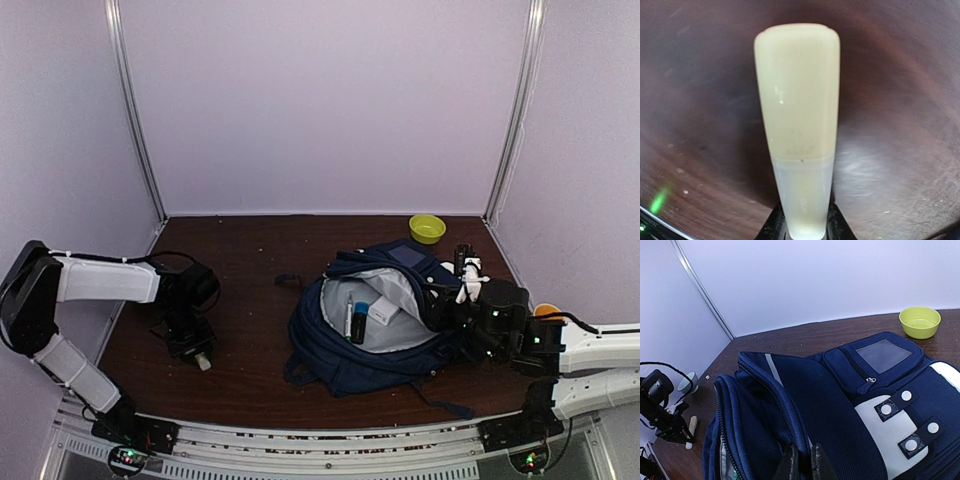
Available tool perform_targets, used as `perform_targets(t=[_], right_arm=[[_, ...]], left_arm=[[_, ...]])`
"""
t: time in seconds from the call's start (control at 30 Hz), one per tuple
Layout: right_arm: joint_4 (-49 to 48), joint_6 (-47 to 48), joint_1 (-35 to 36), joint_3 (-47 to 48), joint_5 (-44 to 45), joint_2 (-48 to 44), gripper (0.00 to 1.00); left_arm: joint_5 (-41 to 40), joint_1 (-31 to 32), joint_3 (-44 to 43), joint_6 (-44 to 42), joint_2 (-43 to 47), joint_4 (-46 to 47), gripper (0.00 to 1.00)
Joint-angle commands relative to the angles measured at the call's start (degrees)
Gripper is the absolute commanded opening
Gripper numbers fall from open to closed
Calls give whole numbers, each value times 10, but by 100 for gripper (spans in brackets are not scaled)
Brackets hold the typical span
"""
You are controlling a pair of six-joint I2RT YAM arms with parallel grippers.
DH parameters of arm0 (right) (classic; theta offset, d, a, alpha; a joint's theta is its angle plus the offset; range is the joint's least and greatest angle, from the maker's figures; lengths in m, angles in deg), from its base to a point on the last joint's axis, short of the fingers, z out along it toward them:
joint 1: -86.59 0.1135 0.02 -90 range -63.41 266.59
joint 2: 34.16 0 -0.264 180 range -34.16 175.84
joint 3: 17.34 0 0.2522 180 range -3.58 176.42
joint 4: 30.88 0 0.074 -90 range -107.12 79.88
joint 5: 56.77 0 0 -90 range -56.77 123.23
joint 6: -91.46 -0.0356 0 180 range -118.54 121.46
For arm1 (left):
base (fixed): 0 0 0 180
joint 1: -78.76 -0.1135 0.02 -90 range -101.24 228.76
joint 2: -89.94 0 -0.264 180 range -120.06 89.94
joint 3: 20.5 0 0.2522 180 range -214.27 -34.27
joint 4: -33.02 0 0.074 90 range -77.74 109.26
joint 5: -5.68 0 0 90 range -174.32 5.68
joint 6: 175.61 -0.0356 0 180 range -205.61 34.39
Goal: Pack the student bag
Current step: Move the glue stick to the center of the board.
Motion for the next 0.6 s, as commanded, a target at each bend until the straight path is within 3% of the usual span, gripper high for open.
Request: perform_targets(t=[0.0, 0.43, 0.57], right_arm=[[9, -15, -14, -1, 45, 1, 0], [10, -15, -15, 0, 44, 3, 0], [11, -16, -15, 0, 44, 3, 0]], left_arm=[[15, 18, -39, -89, -68, 35, 15], [-135, 53, -148, -159, -78, -83, 51], [-152, 53, -156, -156, -74, -86, 53]])
